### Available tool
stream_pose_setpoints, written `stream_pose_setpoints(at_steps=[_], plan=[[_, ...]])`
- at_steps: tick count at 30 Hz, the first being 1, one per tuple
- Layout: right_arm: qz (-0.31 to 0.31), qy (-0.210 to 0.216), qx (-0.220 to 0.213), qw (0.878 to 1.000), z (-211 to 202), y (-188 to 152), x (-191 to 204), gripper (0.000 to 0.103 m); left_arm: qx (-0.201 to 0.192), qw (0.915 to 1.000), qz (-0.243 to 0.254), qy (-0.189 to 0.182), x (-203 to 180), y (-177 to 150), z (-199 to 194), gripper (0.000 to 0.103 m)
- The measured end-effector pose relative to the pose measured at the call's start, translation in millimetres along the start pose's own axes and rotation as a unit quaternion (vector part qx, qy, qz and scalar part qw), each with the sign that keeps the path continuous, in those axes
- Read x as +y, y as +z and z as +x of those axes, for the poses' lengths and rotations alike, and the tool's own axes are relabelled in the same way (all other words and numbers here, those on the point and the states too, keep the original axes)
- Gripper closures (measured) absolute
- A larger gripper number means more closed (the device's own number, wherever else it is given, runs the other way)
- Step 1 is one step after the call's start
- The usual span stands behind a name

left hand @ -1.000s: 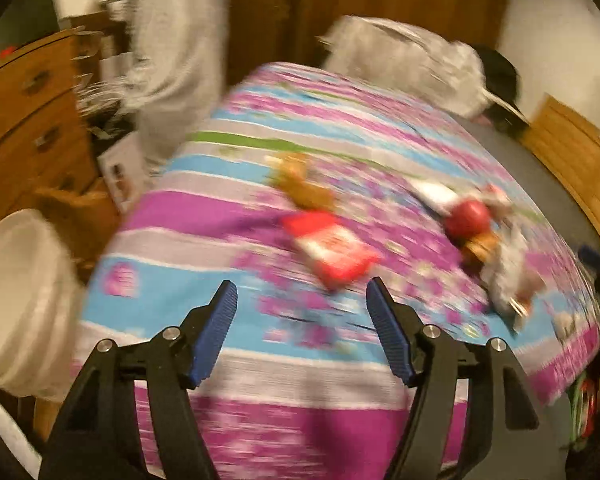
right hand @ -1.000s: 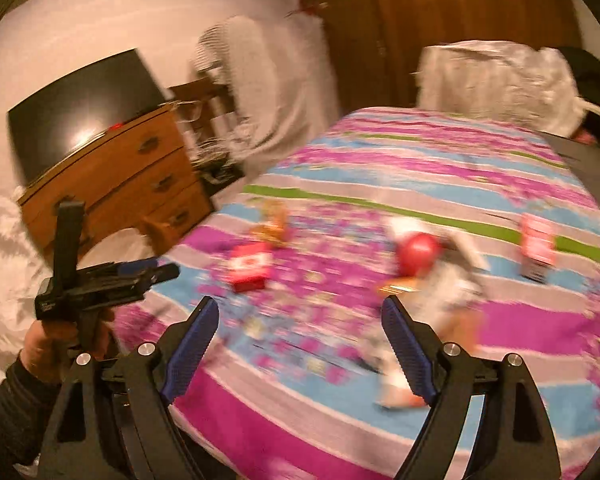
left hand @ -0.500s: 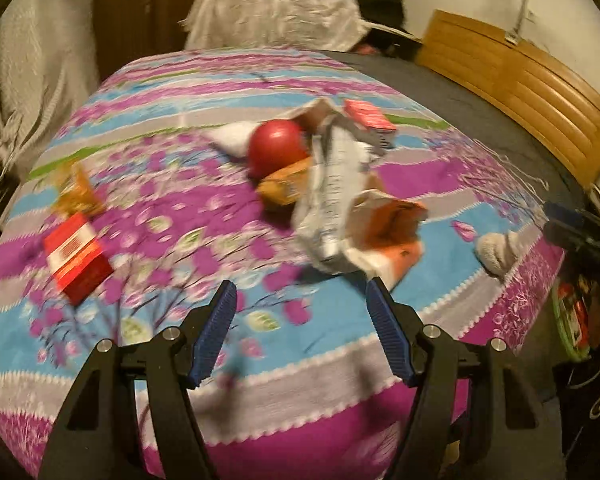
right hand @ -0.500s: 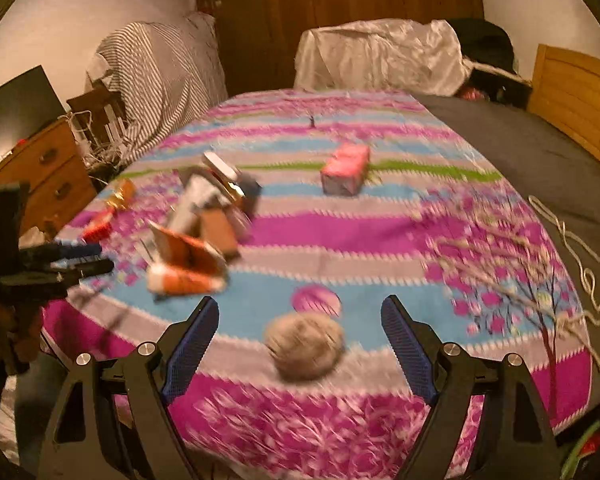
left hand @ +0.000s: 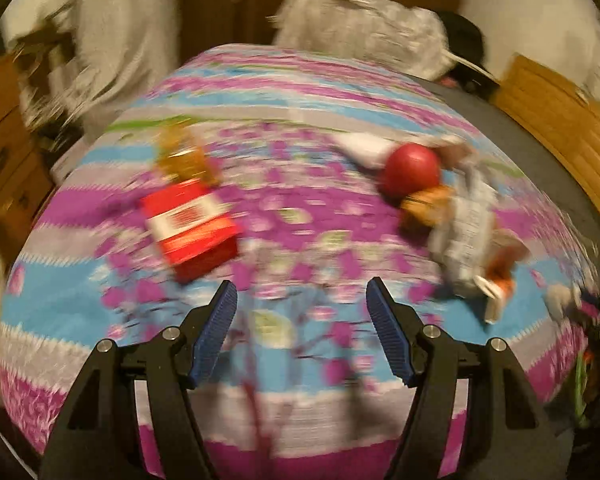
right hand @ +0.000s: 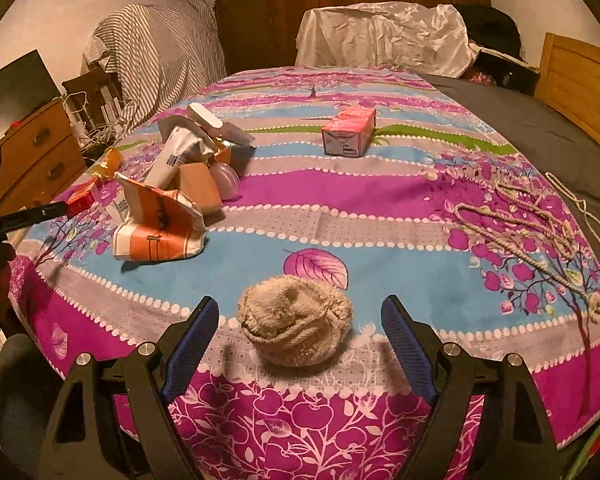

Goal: Collect trash
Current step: 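Grasp the red cigarette box with left tool while right tool grasps the beige cloth ball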

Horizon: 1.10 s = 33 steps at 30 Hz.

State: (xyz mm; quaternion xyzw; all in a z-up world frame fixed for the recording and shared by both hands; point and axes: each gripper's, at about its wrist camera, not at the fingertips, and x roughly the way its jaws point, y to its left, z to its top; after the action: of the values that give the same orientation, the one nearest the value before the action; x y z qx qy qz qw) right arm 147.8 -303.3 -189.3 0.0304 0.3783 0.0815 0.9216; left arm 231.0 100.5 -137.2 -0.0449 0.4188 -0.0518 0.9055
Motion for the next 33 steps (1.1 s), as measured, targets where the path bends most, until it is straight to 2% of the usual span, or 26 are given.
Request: stream_pose_setpoints(at_steps=[2,4,6,7,8,11,14,16,18,21,23,25,27,29,33], plan=[[-0.002,0.000,0.007,1.000,6.2,-2.8,1.1,0.019,-0.002,0.9998,-0.018,-0.005,8.2,1.4,-1.8,0.039],[-0.008,-0.006,0.010,1.000,13.0,-4.4,4.4,0.019,-0.004,1.0000,0.004,-0.006,-2.1,2.7,-1.6,0.039],[-0.008,-0.007,0.012,1.000,19.6,-5.2,5.8,0.019,0.003,0.9984,0.054,-0.018,-26.6,3.7,4.1,0.039],[-0.006,-0.009,0.014,1.000,23.8,-4.6,6.3,0.019,0.003,0.9973,0.074,-0.008,-33.2,5.5,7.5,0.039],[-0.005,-0.012,0.013,1.000,25.8,-3.8,7.0,0.019,-0.003,0.9973,0.072,0.012,-33.0,7.9,9.2,0.038],[-0.004,-0.015,0.008,1.000,28.6,-2.3,8.0,0.019,-0.023,0.9977,-0.037,0.052,7.1,21.1,7.5,0.027],[-0.007,-0.017,0.013,1.000,32.8,-3.2,9.0,0.019,-0.025,0.9910,-0.078,0.105,35.5,29.9,15.0,0.015],[-0.006,-0.014,0.015,1.000,35.2,-2.6,9.4,0.019,-0.011,0.9859,-0.111,0.125,52.3,36.7,28.2,0.015],[-0.005,-0.013,0.015,1.000,35.4,-2.6,9.0,0.019,-0.005,0.9846,-0.115,0.132,55.4,42.8,38.9,0.014],[-0.002,-0.010,0.016,1.000,35.3,-2.2,10.5,0.019,0.028,0.9850,-0.098,0.139,52.2,51.9,63.2,0.012],[-0.003,-0.007,0.015,1.000,34.9,-2.3,11.9,0.019,0.036,0.9825,-0.084,0.163,51.9,52.8,72.2,0.012],[-0.004,-0.006,0.013,1.000,35.3,-2.8,12.7,0.020,0.042,0.9801,-0.091,0.171,57.0,51.4,76.1,0.013],[0.000,-0.008,0.011,1.000,35.5,-2.5,12.5,0.021,0.043,0.9766,-0.112,0.179,66.4,48.7,76.3,0.026],[0.007,-0.011,0.009,1.000,34.9,-1.7,9.2,0.023,0.039,0.9757,-0.115,0.182,68.7,47.0,74.3,0.049],[0.019,-0.022,0.011,1.000,35.1,-0.9,0.5,0.027,0.034,0.9760,-0.110,0.185,65.8,45.5,72.5,0.049]])
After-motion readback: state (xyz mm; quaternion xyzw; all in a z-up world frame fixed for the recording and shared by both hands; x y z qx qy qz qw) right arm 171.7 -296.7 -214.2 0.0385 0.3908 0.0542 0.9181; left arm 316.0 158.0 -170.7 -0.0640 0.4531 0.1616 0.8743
